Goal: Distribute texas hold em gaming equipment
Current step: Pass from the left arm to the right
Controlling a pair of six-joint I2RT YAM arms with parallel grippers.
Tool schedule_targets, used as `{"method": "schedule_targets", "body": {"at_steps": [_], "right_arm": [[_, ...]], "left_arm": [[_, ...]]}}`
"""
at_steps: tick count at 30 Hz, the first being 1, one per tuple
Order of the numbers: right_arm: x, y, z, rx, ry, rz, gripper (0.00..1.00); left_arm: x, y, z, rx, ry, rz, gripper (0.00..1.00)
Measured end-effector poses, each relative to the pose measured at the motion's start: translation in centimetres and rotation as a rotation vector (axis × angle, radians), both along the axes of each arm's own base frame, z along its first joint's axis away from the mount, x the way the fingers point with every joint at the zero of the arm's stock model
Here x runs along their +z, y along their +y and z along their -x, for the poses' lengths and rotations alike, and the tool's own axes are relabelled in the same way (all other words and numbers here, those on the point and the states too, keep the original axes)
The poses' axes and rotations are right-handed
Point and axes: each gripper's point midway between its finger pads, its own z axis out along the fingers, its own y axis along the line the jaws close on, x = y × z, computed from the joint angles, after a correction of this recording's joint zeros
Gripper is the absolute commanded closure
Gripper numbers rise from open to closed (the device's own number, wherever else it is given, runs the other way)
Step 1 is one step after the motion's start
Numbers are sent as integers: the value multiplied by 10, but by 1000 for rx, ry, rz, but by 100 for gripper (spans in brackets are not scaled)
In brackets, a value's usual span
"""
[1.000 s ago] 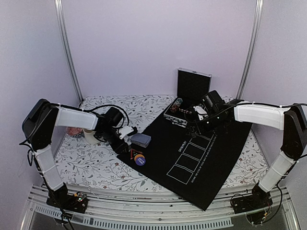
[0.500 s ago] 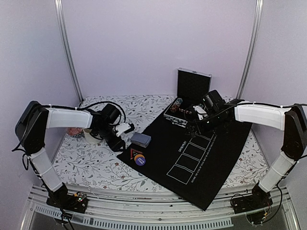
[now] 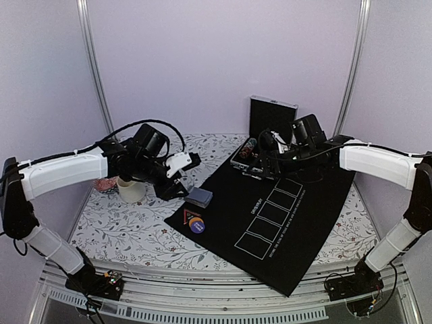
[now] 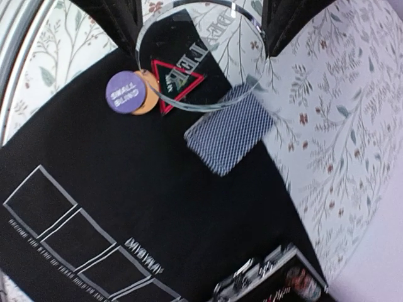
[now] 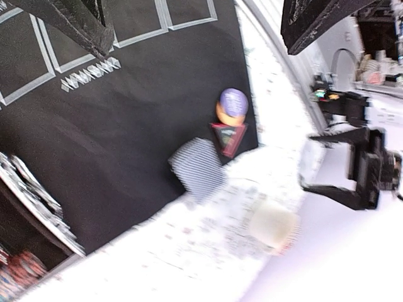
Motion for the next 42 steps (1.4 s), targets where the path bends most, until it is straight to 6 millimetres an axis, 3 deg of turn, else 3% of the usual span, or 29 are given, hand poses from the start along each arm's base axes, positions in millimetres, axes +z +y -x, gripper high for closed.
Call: {"method": "schedule_targets", "body": {"at_steps": [3,7,17,22,28,32,36,40,42], "right_arm": [[22,26,10,61,-1,-120,16],[40,55,24,139,14,-240,26],[25,97,33,221,124,-316,32],[29,114,35,255,128,-338,43],[20,123,32,261,148,-334,50],[15,124,31,260,156,-328,65],[12,125,31,266,163,-327,87],[15,126,32,270,176,-332,97],[15,126,32,265,185,-331,98]], "left_arm": [[29,-29,13,-94,-74,45,60],[45,-53,27,-174,-133,62,60],[47,-67,22,-188,-191,27,59],[40,-70,21,-196,-193,5,59],[40,-72,22,-203,-199,2,60],[41,-72,22,-205,-203,4,59],[41,-72,22,-209,-206,2,59],[39,-72,20,-210,-213,-9,59],[40,-72,19,-209,-223,-12,53]]}}
